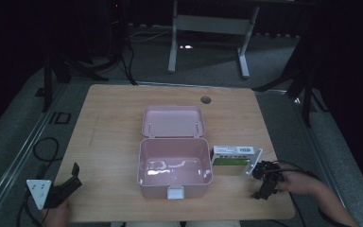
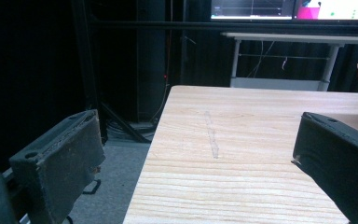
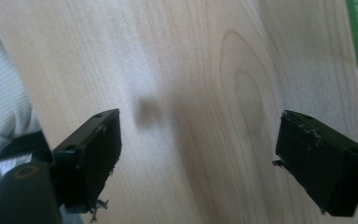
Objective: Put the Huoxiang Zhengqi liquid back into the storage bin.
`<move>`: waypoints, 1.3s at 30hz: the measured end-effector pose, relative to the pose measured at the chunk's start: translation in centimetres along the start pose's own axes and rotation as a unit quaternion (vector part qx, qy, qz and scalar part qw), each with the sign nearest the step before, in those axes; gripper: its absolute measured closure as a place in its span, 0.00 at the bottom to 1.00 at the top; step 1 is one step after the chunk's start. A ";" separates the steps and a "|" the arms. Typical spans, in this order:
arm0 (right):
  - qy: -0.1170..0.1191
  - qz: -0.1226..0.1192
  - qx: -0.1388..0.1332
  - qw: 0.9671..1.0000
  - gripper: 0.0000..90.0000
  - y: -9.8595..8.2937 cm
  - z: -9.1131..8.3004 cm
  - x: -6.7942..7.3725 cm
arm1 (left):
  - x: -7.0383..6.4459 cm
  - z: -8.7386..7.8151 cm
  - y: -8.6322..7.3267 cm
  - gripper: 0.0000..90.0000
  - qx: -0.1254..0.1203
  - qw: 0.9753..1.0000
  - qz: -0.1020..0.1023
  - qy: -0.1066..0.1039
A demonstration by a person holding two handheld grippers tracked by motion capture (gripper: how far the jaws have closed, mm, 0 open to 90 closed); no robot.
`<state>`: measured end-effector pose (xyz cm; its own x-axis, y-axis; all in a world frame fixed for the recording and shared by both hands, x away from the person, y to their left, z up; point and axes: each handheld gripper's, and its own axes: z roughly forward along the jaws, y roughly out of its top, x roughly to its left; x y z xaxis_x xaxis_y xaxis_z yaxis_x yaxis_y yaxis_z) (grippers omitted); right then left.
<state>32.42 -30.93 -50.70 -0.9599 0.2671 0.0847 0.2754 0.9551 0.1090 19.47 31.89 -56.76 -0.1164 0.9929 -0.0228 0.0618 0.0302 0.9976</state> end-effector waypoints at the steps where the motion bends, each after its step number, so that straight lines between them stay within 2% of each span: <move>1: 0.002 -0.006 0.006 1.000 0.17 0.2 -0.1 0.0 | 0.0 0.0 0.0 0.02 0.000 1.000 0.000 -0.001; 6: 0.002 -0.018 0.037 0.999 0.17 1.2 -0.5 0.0 | 0.0 0.0 0.0 0.02 0.001 1.000 0.000 -0.002; 8: -0.001 -0.028 0.048 0.998 0.17 1.6 -0.7 0.1 | 0.0 0.0 0.0 0.02 0.001 1.000 0.000 -0.003; 11: -0.009 -0.055 0.060 0.997 0.17 2.5 -1.1 0.4 | 0.0 0.0 0.0 0.02 0.001 1.000 0.000 -0.003; 12: -0.009 -0.055 0.060 0.997 0.17 2.5 -1.1 0.4 | 0.0 0.0 0.0 0.02 0.001 1.000 0.000 -0.003; 13: -0.017 -0.075 0.074 0.994 0.17 3.0 -1.2 0.7 | 0.0 0.0 0.0 0.02 0.001 1.000 0.000 -0.003; 16: -0.011 -0.089 0.083 0.993 0.17 3.5 -1.4 0.9 | 0.0 0.0 0.0 0.02 0.000 1.000 0.000 -0.003; 18: -0.011 -0.107 0.090 0.990 0.17 3.9 -1.5 1.3 | 0.0 0.0 0.0 0.02 0.001 1.000 0.000 -0.003; 20: -0.014 -0.115 0.090 0.989 0.17 4.3 -1.9 1.5 | 0.0 0.0 0.0 0.02 0.001 1.000 0.000 -0.004; 25: -0.027 -0.111 0.080 0.990 0.16 5.1 -3.0 1.5 | 0.0 0.0 0.0 0.02 0.000 1.000 0.000 -0.004; 28: -0.025 -0.111 0.077 0.991 0.17 5.4 -3.5 1.5 | 0.0 0.0 0.0 0.02 0.000 1.000 -0.001 -0.005; 33: -0.028 -0.136 0.071 0.988 0.17 6.4 -5.5 1.6 | 0.0 0.0 0.0 0.02 0.001 1.000 0.000 -0.005; 38: -0.028 -0.144 0.059 0.987 0.19 7.1 -7.2 1.3 | 0.0 0.0 0.0 0.02 0.001 1.000 0.000 -0.006; 39: -0.031 -0.148 0.061 0.987 0.19 7.3 -7.5 1.2 | 0.0 0.0 0.0 0.02 0.001 1.000 0.000 -0.006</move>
<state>33.64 -24.64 -42.36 -0.9997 -0.0223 0.0058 -0.0223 0.9998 -0.0006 19.49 31.93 -56.75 -0.1049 0.9942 -0.0232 0.0641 0.0300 0.9975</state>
